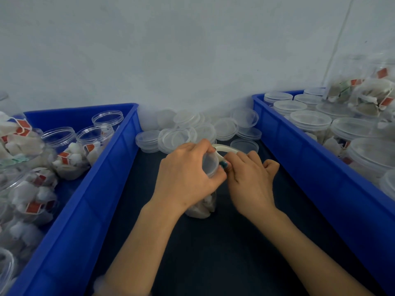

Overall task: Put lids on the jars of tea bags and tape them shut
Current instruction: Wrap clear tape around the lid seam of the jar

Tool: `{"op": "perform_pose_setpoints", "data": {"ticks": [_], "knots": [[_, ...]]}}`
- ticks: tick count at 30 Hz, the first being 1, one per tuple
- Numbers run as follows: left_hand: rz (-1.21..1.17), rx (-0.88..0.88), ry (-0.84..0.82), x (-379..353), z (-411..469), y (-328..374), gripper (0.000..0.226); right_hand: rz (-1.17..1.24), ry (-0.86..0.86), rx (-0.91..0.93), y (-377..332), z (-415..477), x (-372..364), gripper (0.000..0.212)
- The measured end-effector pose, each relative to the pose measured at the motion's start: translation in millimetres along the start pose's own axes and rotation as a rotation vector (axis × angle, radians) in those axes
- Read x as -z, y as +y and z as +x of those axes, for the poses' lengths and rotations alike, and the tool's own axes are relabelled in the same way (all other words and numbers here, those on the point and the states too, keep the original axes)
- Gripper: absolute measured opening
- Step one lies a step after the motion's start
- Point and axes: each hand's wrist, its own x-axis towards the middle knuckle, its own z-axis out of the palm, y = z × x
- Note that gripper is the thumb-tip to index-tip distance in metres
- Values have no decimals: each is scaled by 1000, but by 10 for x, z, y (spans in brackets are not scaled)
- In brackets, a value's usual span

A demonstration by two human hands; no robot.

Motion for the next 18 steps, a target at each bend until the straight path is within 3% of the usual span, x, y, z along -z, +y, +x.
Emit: {"op": "perform_pose_setpoints", "data": {"ticks": [6, 11, 15, 16, 18], "knots": [[5, 14, 51, -38, 11, 7, 35, -9, 6, -99, -68, 32, -97, 16], [8, 53, 37, -18, 31, 57, 35, -23, 34, -158, -120, 103, -247, 11], [-77, -24, 36, -28, -169, 179, 36, 4, -35, -449, 114, 484, -231, 20], [-86, -27, 34, -25, -190, 194, 37, 42, 9, -409, 170, 552, -212, 22], [-60, -10, 29, -46, -133, 189, 36, 66, -5, -162, 172, 585, -184, 18]]}}
